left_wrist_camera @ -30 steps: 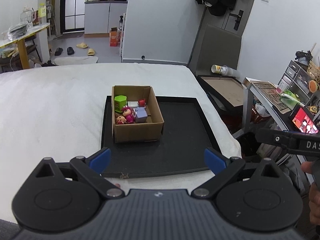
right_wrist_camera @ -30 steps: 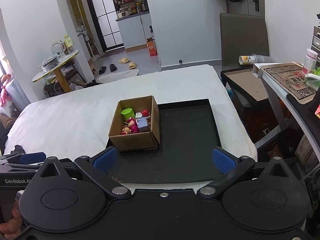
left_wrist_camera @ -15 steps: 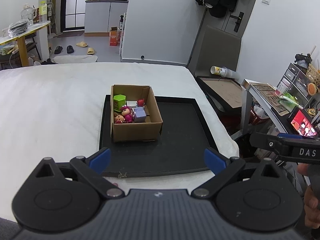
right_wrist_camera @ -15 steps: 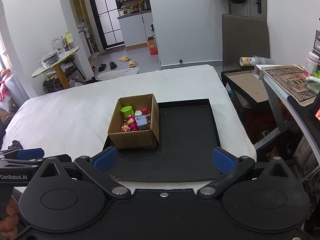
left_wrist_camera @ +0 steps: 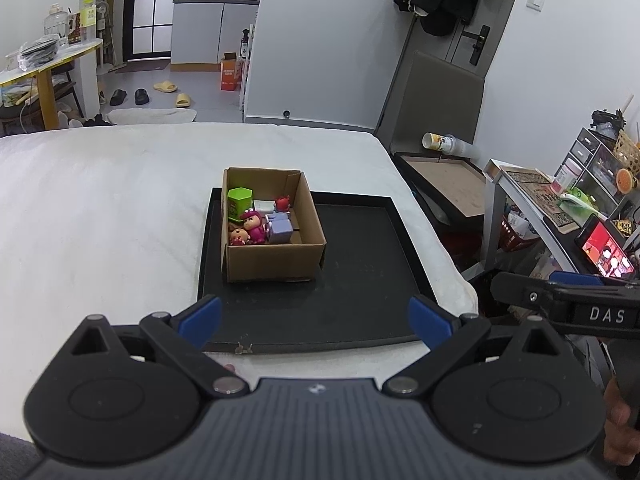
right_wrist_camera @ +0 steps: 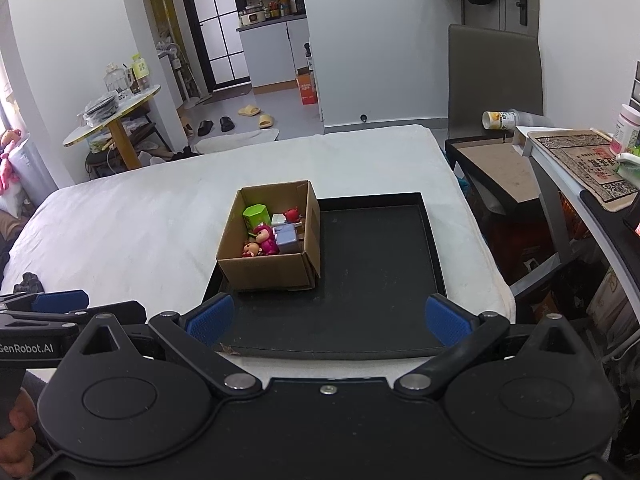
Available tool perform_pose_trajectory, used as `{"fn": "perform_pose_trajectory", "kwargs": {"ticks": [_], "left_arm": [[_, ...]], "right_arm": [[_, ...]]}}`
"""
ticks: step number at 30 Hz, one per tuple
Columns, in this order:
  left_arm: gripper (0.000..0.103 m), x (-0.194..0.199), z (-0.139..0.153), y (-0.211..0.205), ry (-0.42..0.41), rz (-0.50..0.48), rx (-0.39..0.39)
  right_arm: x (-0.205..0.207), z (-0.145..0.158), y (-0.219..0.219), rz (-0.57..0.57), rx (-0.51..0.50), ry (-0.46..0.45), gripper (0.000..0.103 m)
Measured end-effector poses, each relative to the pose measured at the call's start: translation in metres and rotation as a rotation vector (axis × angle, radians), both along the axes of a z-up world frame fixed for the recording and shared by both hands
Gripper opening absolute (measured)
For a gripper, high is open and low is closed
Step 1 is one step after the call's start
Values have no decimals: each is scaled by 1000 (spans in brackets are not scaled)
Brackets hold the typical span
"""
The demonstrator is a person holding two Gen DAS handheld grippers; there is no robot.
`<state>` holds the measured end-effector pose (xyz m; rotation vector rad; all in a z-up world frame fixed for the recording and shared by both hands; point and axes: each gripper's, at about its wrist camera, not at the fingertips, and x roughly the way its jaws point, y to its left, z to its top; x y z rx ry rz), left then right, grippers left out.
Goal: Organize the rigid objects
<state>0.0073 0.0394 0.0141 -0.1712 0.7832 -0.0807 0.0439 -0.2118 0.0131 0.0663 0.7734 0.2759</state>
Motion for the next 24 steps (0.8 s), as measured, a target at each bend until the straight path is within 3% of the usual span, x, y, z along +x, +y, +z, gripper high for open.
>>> {"fn": "perform_pose_trajectory", "kwargs": {"ticks": [24], "left_arm": [[99,1,-2,0,8,13,-2]], "right_arm": [[0,0,0,-1,-3,-1,103]]}}
